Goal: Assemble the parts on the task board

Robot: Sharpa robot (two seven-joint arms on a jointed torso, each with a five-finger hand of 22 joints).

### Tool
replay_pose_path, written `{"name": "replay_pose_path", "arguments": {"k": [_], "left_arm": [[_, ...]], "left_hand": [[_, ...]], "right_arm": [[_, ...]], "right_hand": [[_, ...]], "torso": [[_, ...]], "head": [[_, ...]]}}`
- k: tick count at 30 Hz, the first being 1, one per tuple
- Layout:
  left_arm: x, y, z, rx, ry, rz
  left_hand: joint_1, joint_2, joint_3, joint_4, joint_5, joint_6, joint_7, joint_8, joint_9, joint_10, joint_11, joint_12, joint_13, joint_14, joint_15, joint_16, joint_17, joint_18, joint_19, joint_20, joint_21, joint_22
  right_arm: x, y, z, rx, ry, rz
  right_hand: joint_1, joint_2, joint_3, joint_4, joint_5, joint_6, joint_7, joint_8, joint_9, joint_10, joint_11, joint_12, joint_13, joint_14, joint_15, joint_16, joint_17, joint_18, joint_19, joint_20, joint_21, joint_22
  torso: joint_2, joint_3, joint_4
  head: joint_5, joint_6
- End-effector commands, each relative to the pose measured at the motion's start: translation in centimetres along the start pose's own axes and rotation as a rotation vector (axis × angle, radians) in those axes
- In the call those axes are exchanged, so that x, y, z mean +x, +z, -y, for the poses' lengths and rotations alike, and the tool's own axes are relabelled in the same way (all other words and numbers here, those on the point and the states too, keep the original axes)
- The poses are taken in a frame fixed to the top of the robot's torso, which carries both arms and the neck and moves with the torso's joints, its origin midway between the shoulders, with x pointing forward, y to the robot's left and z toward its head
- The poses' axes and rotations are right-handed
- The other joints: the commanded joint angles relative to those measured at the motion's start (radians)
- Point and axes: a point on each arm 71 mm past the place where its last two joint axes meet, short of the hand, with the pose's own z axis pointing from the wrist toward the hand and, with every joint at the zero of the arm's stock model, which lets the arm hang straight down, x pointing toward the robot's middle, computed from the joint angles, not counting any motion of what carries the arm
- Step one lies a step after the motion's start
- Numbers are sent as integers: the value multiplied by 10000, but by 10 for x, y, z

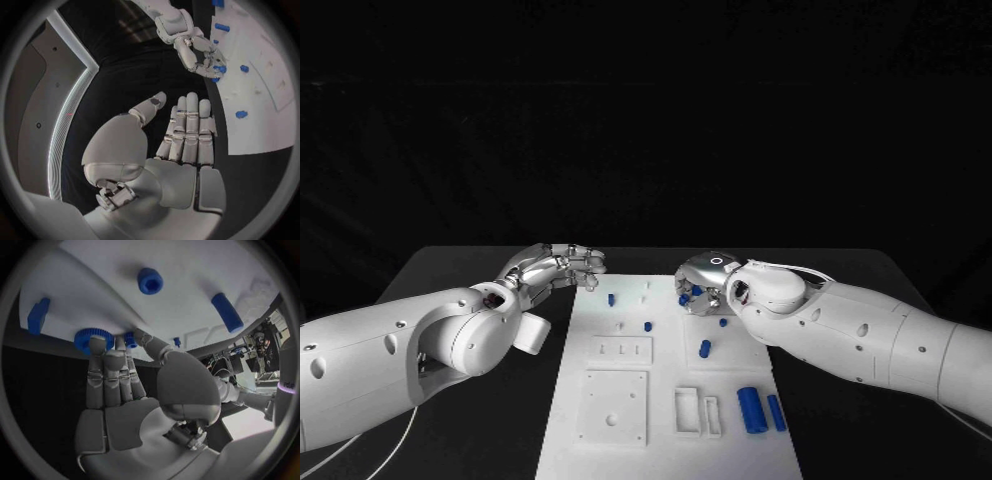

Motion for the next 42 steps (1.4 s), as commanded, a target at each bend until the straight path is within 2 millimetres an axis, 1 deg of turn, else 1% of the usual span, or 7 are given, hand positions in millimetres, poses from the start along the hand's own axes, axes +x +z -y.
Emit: {"name": "replay_pose_path", "arguments": {"k": [1, 5, 12, 21, 30, 35, 42], "left_arm": [[2, 1, 2, 92, 10, -113], [2, 1, 2, 91, 12, -110], [2, 1, 2, 62, 15, -107], [2, 1, 2, 40, 37, -100], [-1, 1, 2, 17, 74, -15], [-1, 2, 2, 14, 92, 24], [0, 3, 3, 25, 101, 21]], "left_hand": [[-113, -24, 14, 55, -41, -32, 52, -32, 4, -58, 9, -38, -9, -50, -4, -68, -14, 62, -78, -15, 36, 174], [-108, -27, 19, 52, -41, -33, 51, -33, 5, -59, 9, -43, -9, -51, -5, -69, -14, 65, -79, -17, 37, 174], [-78, -29, 41, 32, -28, -35, 47, -34, 7, -60, 10, -57, -9, -51, -8, -70, -14, 72, -81, -20, 40, 174], [-8, -31, 87, -26, 20, -34, 45, -33, 14, -51, 11, -84, -7, -52, -9, -71, -12, 78, -88, -20, 47, 176], [76, -32, 138, -98, 96, -37, 47, -36, 21, -39, 14, -115, -3, -50, -8, -71, -8, 81, -91, -17, 59, 177], [99, -42, 149, -119, 110, -39, 49, -37, 23, -36, 15, -123, -2, -50, -8, -71, -8, 82, -92, -16, 62, 177], [114, -46, 156, -128, 117, -40, 50, -37, 24, -34, 15, -128, -1, -50, -8, -71, -7, 82, -93, -16, 64, 177]], "right_arm": [[7, -1, -1, 19, -52, -494], [7, 0, -3, -41, 9, -449], [6, -1, -5, -102, 242, -356], [0, -2, -7, -18, 438, 436], [-9, -3, -12, 253, 562, 1298], [-13, 1, -18, 290, 532, 1739], [-19, 9, -28, 272, 36, 2387]], "right_hand": [[-100, 28, 99, 25, -78, 77, 1, 53, 23, 96, 12, 57, 47, -33, -129, 58, -20, 377, 99, -126, 62, 220], [-197, 9, 190, 124, -117, 127, -17, 64, 44, 146, -13, 63, 129, -43, -153, 104, -37, 377, 96, -120, 123, 222], [-331, 22, 225, 231, -129, 222, -58, 99, 88, 302, -80, 128, 292, -52, -220, 214, -19, 377, 127, -161, 278, 242], [-173, 121, 926, 438, -163, 840, -367, 491, 454, 986, -399, 583, 1020, -140, -528, 307, -9, 377, 43, -198, 553, 235], [-126, 72, 1210, 380, -166, 930, -426, 608, 708, 1006, -463, 695, 1503, -152, -588, 342, -4, 377, 10, -216, 757, 230], [-126, 59, 1248, 369, -166, 941, -437, 627, 788, 985, -474, 714, 1664, -147, -599, 362, 4, 377, 5, -219, 823, 223], [-104, 8, 1299, 378, -166, 951, -446, 635, 847, 957, -478, 718, 1789, -144, -603, 377, 8, 377, 3, -218, 871, 217]], "torso": [[29, 7, -3], [30, 8, -18], [49, 8, -8], [70, 4, -19], [91, -23, -2], [106, -4, -7], [114, -19, -14]], "head": [[4, 6], [26, 5], [32, 20], [49, 55], [43, 145], [43, 189], [57, 243]]}}
